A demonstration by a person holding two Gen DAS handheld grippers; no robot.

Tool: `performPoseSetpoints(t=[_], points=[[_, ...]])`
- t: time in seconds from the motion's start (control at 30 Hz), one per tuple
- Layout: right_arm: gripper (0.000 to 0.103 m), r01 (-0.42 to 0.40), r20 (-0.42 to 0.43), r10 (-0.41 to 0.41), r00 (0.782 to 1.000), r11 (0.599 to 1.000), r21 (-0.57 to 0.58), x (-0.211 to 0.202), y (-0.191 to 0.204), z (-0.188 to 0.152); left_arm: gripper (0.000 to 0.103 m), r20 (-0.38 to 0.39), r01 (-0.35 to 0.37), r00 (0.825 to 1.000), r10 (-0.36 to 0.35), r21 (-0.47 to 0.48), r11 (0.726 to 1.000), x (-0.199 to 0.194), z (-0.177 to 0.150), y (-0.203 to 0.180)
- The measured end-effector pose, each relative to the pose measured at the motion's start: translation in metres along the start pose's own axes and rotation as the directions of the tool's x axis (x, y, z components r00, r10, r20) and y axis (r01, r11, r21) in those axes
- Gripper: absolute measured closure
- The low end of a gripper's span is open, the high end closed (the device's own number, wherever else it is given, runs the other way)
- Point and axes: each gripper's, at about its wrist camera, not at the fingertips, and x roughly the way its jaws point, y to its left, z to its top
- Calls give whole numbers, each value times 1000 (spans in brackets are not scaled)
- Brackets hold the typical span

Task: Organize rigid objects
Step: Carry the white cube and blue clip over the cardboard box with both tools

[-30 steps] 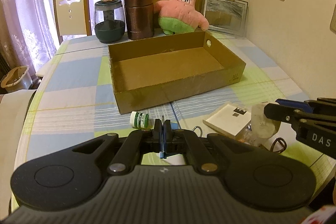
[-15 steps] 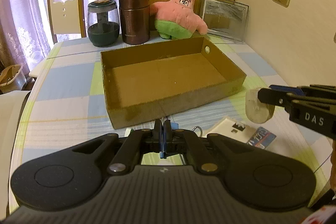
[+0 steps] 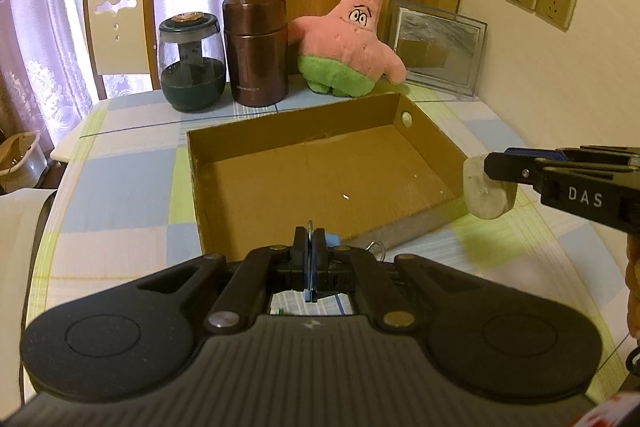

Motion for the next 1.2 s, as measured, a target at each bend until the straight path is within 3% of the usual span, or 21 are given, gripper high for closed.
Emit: performPoseSetpoints(t=[0.5,1.2], points=[[89,-20,-83,24,996,999,48,74,-26,42,103,-40,7,999,-9,-44,999,50,47,22],[89,-8,-176,23,984,996,83,123,-40,30,103,-93,13,996,-18,-51,999,105,48,25]])
